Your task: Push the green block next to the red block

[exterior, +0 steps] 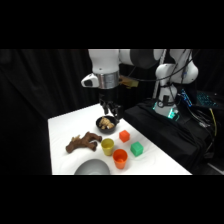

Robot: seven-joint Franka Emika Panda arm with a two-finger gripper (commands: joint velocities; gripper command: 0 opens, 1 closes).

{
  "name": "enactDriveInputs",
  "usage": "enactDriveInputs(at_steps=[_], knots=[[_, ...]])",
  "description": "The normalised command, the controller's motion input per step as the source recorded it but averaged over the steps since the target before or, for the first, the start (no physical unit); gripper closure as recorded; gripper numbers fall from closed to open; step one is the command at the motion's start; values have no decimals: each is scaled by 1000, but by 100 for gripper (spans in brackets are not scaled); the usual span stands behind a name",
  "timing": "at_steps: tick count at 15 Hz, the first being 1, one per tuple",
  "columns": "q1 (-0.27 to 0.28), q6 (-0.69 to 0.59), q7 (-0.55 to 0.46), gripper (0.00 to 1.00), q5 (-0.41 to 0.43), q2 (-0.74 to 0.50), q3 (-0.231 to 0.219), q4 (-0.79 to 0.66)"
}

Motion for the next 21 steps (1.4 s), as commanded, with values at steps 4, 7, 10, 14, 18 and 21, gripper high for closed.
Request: enactDriveInputs(at_steps=[4, 7, 10, 14, 18, 21], knots=[[188, 252, 477, 0, -122, -97, 151, -271], [200, 251, 473, 0, -172, -134, 154, -278], [153, 325, 453, 0, -184, -12, 106, -203], [96, 423, 338, 0, -146, 201, 29, -116], [147, 381, 296, 0, -205, 316, -69, 1], [198, 271, 202, 0, -156, 294, -149, 70]])
